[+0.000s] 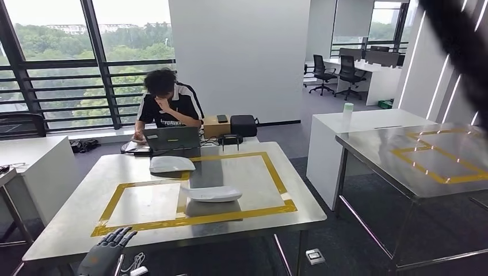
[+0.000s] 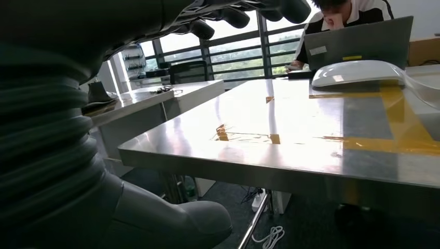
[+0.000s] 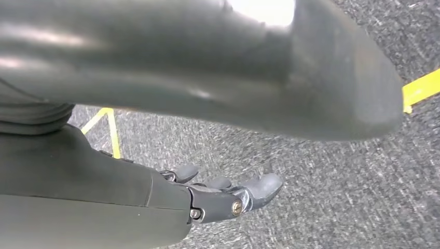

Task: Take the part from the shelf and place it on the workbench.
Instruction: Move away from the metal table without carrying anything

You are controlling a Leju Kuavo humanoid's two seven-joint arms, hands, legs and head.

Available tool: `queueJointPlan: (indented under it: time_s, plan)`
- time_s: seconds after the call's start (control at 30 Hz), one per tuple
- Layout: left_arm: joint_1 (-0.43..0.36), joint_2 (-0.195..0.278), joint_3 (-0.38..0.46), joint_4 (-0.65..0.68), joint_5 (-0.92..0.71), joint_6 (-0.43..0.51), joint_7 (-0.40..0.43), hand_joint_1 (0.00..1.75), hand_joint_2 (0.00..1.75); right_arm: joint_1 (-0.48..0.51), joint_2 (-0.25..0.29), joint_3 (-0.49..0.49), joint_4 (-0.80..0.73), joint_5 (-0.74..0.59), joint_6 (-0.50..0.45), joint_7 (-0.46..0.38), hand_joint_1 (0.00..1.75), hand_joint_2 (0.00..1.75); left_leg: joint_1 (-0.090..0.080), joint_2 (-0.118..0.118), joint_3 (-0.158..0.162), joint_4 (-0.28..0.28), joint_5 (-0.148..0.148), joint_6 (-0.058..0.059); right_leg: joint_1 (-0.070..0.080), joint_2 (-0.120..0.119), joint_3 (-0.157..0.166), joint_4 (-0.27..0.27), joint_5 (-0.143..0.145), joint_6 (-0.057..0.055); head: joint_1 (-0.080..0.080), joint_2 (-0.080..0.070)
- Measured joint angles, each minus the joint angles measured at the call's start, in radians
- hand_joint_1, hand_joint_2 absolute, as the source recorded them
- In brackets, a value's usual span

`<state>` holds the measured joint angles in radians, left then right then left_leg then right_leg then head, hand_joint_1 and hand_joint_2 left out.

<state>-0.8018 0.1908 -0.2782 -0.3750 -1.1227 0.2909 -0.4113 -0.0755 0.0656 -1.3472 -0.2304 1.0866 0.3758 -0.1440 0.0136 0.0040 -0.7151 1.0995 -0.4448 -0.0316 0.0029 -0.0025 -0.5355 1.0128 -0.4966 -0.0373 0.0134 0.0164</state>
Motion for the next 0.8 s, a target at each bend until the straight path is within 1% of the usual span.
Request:
queueJointPlan:
  time_s: [0.03,0.07,0.1,0.13,0.17,0.2,0.23,0.27,0.3,0.33,0.37,0.4,0.43,0.47,0.5,0.53,0.57,0.6,0.63,0.67,0.7,0.73,0.77,0.8]
  plan:
    - [0.0,0.002,0.0,-0.001,0.0,-0.001,-0.001,0.0,1.75,0.0,0.0,0.0,0.0,0.0,0.0,0.0,0.0,0.0,0.0,-0.001,-0.015,0.058,-0.052,-0.003,0.001,-0.001,-0.013,0.0,0.011,-0.004,0.0,0.0]
    - [0.001,0.004,0.0,-0.001,0.0,-0.001,-0.001,0.0,1.75,0.0,0.0,0.0,0.0,0.0,0.0,0.0,0.0,0.0,0.0,-0.001,-0.027,0.122,-0.091,-0.005,0.003,-0.002,-0.027,0.0,0.024,-0.006,0.0,0.0]
    - [0.002,0.004,0.0,-0.002,0.0,-0.003,-0.002,0.0,1.75,0.0,0.0,0.0,0.0,0.0,0.0,0.0,0.0,0.0,0.0,-0.001,-0.031,0.174,-0.107,-0.006,0.004,-0.002,-0.043,0.001,0.036,-0.007,0.0,0.0]
    - [0.004,0.004,0.0,-0.002,0.0,-0.004,-0.002,0.0,1.75,0.0,0.0,0.0,0.0,0.0,0.0,0.0,0.0,0.0,0.0,-0.001,-0.025,0.204,-0.099,-0.007,0.005,-0.003,-0.059,0.001,0.049,-0.006,0.0,0.0]
    - [0.005,0.004,0.0,-0.002,-0.001,-0.006,-0.002,0.0,1.75,0.0,0.0,0.0,0.0,0.0,0.0,0.0,0.0,0.0,0.0,-0.001,-0.004,0.202,-0.076,-0.006,0.006,-0.003,-0.076,0.003,0.061,-0.005,0.0,0.0]
    - [0.004,0.004,0.0,-0.003,-0.003,-0.008,-0.003,0.0,1.75,0.0,0.0,0.0,0.0,-0.001,0.0,0.0,0.0,0.0,0.0,-0.001,0.033,0.168,-0.051,-0.004,0.006,-0.003,-0.093,0.005,0.073,-0.003,0.0,0.0]
    - [0.002,0.003,0.0,-0.005,-0.004,-0.009,-0.003,0.0,1.75,0.0,0.001,0.0,0.0,-0.003,0.0,0.0,0.0,0.0,-0.001,-0.001,0.084,0.109,-0.044,0.0,0.007,-0.003,-0.107,0.008,0.083,0.0,-0.001,0.0]
    - [-0.002,0.001,0.0,-0.008,-0.006,-0.011,-0.004,0.0,1.75,0.0,0.002,0.0,0.0,-0.006,0.0,0.0,0.0,0.0,-0.003,-0.001,0.138,0.039,-0.053,0.004,0.008,-0.004,-0.118,0.012,0.091,0.004,-0.001,0.0]
    - [-0.008,-0.002,0.0,-0.01,-0.007,-0.013,-0.005,0.0,1.75,0.0,0.003,0.0,0.0,-0.009,0.0,-0.001,0.0,0.0,-0.006,-0.001,0.177,-0.018,-0.069,0.009,0.008,-0.005,-0.126,0.015,0.1,0.009,-0.001,0.0]
    - [-0.014,-0.005,0.0,-0.012,-0.006,-0.015,-0.006,0.0,1.75,0.0,0.005,0.0,0.0,-0.013,0.0,-0.002,0.0,0.0,-0.009,-0.001,0.198,-0.055,-0.085,0.015,0.008,-0.006,-0.13,0.016,0.108,0.014,-0.001,0.0]
    - [-0.02,-0.009,0.0,-0.013,-0.005,-0.016,-0.007,0.0,1.75,0.0,0.006,0.0,0.0,-0.015,0.0,-0.002,0.0,0.0,-0.013,-0.001,0.201,-0.07,-0.088,0.021,0.007,-0.007,-0.132,0.016,0.116,0.021,-0.001,0.0]
    - [-0.024,-0.012,-0.001,-0.012,-0.003,-0.018,-0.008,0.0,1.75,0.0,0.007,0.0,0.0,-0.016,0.0,-0.002,0.0,0.0,-0.012,0.001,0.195,-0.073,-0.08,0.029,0.004,-0.007,-0.133,0.016,0.122,0.027,-0.001,0.0]
    - [-0.027,-0.015,-0.001,-0.012,-0.002,-0.02,-0.008,0.0,1.75,0.001,0.008,0.0,0.0,-0.016,0.0,-0.001,0.0,0.0,-0.012,0.003,0.192,-0.076,-0.071,0.037,0.002,-0.005,-0.137,0.02,0.117,0.033,-0.001,0.0]
    - [-0.03,-0.018,-0.001,-0.011,-0.002,-0.022,-0.008,0.0,1.75,0.002,0.01,0.0,0.0,-0.016,0.0,0.001,0.0,0.0,-0.01,0.005,0.187,-0.08,-0.059,0.046,0.0,-0.003,-0.145,0.04,0.092,0.039,-0.001,0.0]
    - [-0.033,-0.021,0.0,-0.011,-0.002,-0.022,-0.008,0.0,1.75,0.002,0.011,0.0,0.0,-0.016,0.0,0.002,0.0,0.0,-0.008,0.007,0.177,-0.083,-0.046,0.052,-0.002,-0.001,-0.158,0.079,0.05,0.045,-0.001,0.0]
    - [-0.035,-0.023,0.0,-0.011,-0.002,-0.023,-0.008,0.0,1.75,0.002,0.012,0.0,0.0,-0.016,0.001,0.003,0.0,0.0,-0.008,0.008,0.165,-0.083,-0.034,0.055,-0.004,0.001,-0.174,0.133,-0.002,0.05,-0.001,0.0]
    - [-0.036,-0.025,0.0,-0.01,-0.002,-0.023,-0.008,0.0,1.75,0.002,0.013,0.0,0.0,-0.015,0.0,0.003,0.0,0.0,-0.008,0.008,0.148,-0.082,-0.021,0.056,-0.006,0.001,-0.19,0.197,-0.048,0.054,-0.001,0.0]
    - [-0.036,-0.026,0.0,-0.008,-0.003,-0.022,-0.008,0.0,1.75,0.002,0.013,0.0,0.0,-0.015,0.0,0.003,0.0,0.0,-0.007,0.008,0.132,-0.082,-0.008,0.055,-0.009,0.001,-0.199,0.252,-0.071,0.058,-0.001,0.0]
    - [-0.034,-0.026,0.0,-0.007,-0.002,-0.021,-0.01,0.0,1.75,0.002,0.013,0.0,0.0,-0.015,0.0,0.003,0.0,0.0,-0.007,0.008,0.115,-0.08,0.004,0.053,-0.011,0.001,-0.195,0.283,-0.07,0.06,0.0,0.0]
    - [-0.032,-0.026,0.0,-0.005,-0.001,-0.02,-0.013,0.0,1.75,0.003,0.013,0.0,0.0,-0.015,0.0,0.003,0.0,0.0,-0.006,0.008,0.098,-0.079,0.016,0.05,-0.014,0.001,-0.178,0.284,-0.051,0.062,0.0,0.0]
    - [-0.029,-0.026,0.0,-0.003,0.0,-0.019,-0.017,0.0,1.75,0.003,0.013,0.0,0.0,-0.015,0.0,0.004,0.0,0.0,-0.004,0.008,0.082,-0.077,0.027,0.046,-0.016,0.001,-0.143,0.251,-0.024,0.063,0.0,0.0]
    - [-0.027,-0.026,-0.001,-0.003,0.001,-0.018,-0.02,0.0,1.75,0.003,0.014,0.0,0.0,-0.015,0.0,0.004,0.0,0.0,-0.003,0.008,0.069,-0.074,0.037,0.041,-0.018,0.002,-0.096,0.191,-0.01,0.063,0.0,0.0]
    - [-0.025,-0.026,-0.001,-0.002,0.001,-0.017,-0.022,0.0,1.75,0.002,0.014,0.0,0.0,-0.015,0.0,0.004,0.0,0.0,-0.002,0.007,0.056,-0.07,0.046,0.035,-0.016,0.003,-0.048,0.121,-0.011,0.061,0.0,0.0]
    - [-0.024,-0.026,-0.001,-0.002,0.001,-0.014,-0.022,0.0,1.75,0.001,0.015,0.0,0.0,-0.015,0.0,0.003,0.0,0.0,-0.002,0.007,0.049,-0.069,0.055,0.028,-0.014,0.005,-0.013,0.066,-0.019,0.055,0.0,0.0]
